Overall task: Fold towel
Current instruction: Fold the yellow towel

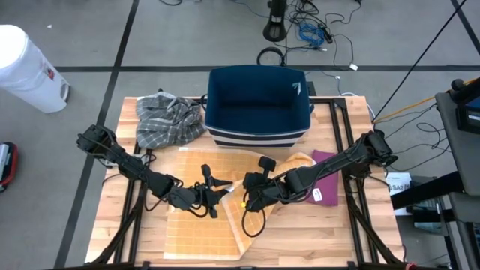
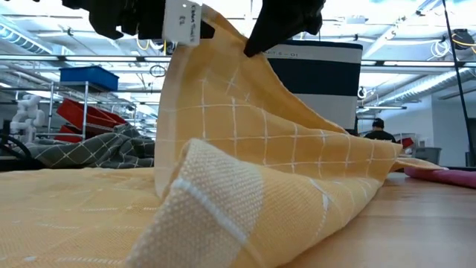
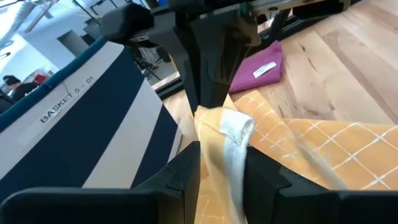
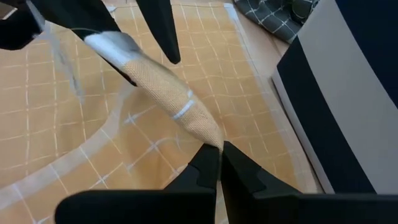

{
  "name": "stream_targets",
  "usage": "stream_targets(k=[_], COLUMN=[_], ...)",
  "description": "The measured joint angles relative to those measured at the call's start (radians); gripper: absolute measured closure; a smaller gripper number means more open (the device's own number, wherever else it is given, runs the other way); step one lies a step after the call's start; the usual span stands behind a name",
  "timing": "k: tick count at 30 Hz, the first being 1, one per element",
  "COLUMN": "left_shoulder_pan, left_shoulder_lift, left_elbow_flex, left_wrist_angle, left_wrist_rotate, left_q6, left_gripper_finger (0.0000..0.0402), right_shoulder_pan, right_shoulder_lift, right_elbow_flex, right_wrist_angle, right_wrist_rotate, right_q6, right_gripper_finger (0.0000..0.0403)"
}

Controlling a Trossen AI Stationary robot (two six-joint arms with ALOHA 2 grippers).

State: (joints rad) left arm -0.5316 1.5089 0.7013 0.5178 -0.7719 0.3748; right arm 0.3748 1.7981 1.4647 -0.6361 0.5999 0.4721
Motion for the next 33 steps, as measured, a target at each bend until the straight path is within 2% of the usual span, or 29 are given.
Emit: stream_targets(k=[6, 9, 13, 17, 20, 24, 29, 33], left_shoulder_pan=[0.000, -0.006, -0.026, -0.031, -0.040, -0.049, -0.048, -0.048], left_shoulder_lift=[0.000, 0.000, 0.000, 0.000, 0.001, 0.001, 0.001, 0.001], left_elbow_flex=[0.000, 0.000, 0.000, 0.000, 0.000, 0.000, 0.000, 0.000], left_wrist_angle=[0.010, 0.011, 0.019, 0.021, 0.021, 0.015, 0.008, 0.007], left_wrist_rotate=[0.000, 0.000, 0.002, 0.002, 0.006, 0.004, 0.000, 0.000], left_q6=[0.001, 0.007, 0.045, 0.052, 0.052, 0.052, 0.045, 0.037], left_gripper_finger=[0.0304, 0.0331, 0.0389, 0.0397, 0.0398, 0.0399, 0.0400, 0.0400], right_shoulder_pan=[0.000, 0.000, 0.000, 0.006, 0.028, 0.064, 0.112, 0.142], right_shoulder_lift=[0.000, 0.000, 0.000, 0.000, 0.000, 0.000, 0.000, -0.001], right_elbow_flex=[0.000, 0.000, 0.000, 0.000, 0.000, 0.000, -0.001, -0.069], right_wrist_angle=[-0.004, -0.009, -0.043, -0.077, -0.154, -0.286, -0.535, -0.698], right_wrist_rotate=[0.001, 0.001, 0.000, 0.009, 0.076, 0.137, 0.133, 0.117], right_q6=[0.002, 0.003, 0.014, 0.013, 0.015, 0.087, 0.262, 0.435], right_gripper_finger=[0.0403, 0.0403, 0.0403, 0.0394, 0.0364, 0.0300, 0.0229, 0.0213])
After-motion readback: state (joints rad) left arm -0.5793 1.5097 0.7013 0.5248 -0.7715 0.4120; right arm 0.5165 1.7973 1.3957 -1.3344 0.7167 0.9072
